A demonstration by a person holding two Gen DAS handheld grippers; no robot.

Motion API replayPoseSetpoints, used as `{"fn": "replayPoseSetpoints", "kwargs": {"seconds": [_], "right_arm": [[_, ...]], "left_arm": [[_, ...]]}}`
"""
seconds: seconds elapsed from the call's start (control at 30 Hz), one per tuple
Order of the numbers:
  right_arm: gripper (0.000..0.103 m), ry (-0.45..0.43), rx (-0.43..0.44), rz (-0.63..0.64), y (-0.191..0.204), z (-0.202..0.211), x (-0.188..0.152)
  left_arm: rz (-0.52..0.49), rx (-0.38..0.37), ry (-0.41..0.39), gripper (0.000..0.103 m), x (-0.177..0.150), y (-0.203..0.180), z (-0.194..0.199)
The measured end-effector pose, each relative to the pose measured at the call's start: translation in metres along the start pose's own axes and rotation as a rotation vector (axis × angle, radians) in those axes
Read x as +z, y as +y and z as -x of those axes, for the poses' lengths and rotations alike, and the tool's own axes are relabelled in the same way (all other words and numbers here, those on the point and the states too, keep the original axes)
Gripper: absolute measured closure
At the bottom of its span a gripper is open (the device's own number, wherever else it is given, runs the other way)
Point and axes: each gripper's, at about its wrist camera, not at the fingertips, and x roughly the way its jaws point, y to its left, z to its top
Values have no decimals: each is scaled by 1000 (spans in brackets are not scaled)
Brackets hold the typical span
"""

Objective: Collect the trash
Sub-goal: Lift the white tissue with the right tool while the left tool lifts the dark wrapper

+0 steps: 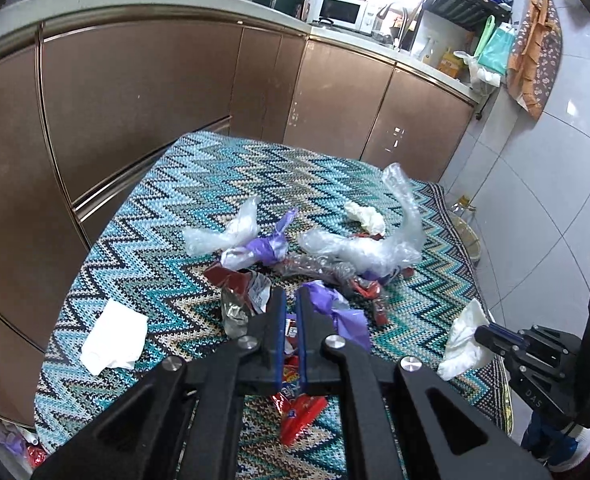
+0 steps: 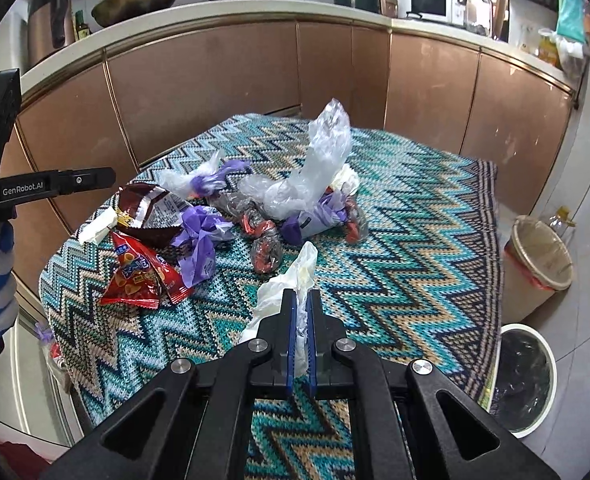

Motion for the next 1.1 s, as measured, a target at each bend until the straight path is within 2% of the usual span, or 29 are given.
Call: {"fn": "replayPoseSetpoints", "kwargs": {"seconds": [0.43, 0.87, 1.0, 1.1], "right_arm": [[98, -76, -32, -27, -11, 39, -9], [98, -138, -21, -56, -18, 66, -13], [98, -151, -24, -60, -19, 70, -14], [98, -151, -27, -63, -20, 71, -14]], "left_arm": [[-32, 0, -54, 101, -1, -20, 28], [-57, -11, -113, 101, 2, -33, 56], [-41, -5, -112, 101, 1, -25, 57], [9, -33, -90, 98, 0, -12, 53]]}}
